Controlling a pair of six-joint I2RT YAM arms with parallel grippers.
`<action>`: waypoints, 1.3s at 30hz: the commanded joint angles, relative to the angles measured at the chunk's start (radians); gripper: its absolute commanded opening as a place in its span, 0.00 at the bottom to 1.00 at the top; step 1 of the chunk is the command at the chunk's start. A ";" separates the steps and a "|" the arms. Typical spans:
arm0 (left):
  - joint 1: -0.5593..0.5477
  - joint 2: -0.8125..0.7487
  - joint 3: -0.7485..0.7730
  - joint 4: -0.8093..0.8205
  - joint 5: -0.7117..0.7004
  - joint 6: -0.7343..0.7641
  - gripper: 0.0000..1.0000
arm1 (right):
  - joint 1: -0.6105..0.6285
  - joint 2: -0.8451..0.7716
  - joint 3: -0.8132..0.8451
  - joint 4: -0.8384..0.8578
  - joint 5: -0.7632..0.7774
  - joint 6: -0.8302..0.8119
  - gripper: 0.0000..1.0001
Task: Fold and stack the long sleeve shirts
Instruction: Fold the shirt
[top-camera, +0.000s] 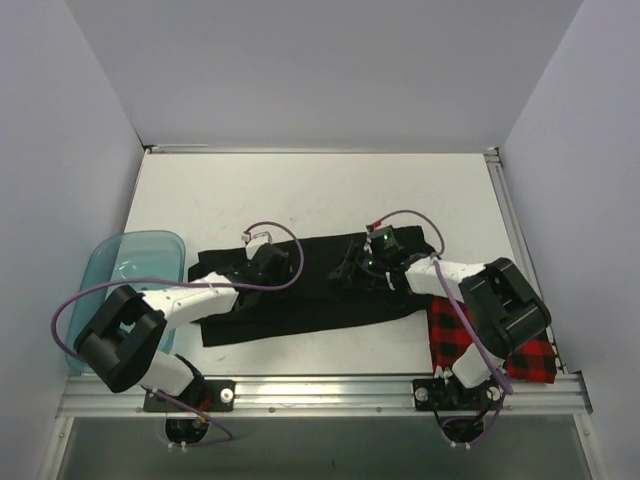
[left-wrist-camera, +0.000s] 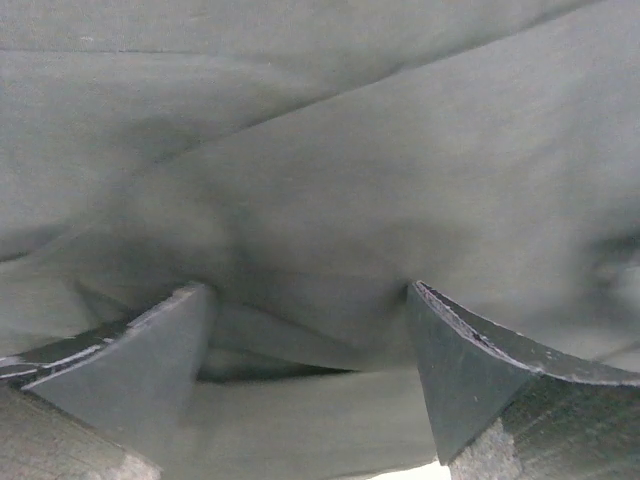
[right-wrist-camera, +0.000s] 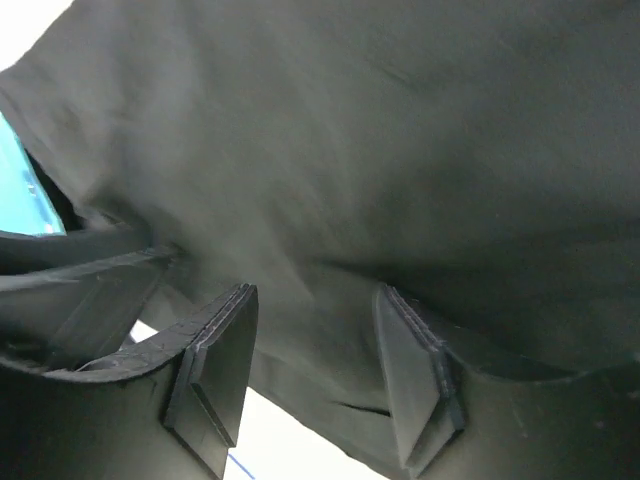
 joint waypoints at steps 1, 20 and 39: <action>0.042 -0.004 -0.065 0.062 -0.021 -0.075 0.93 | -0.011 0.003 -0.096 0.126 0.022 0.063 0.51; 0.191 -0.298 -0.118 0.017 -0.045 -0.081 0.86 | 0.153 -0.008 0.040 0.142 -0.039 0.101 0.49; 0.386 -0.132 -0.125 0.012 0.004 -0.073 0.78 | 0.044 -0.178 -0.114 -0.174 0.108 -0.165 0.47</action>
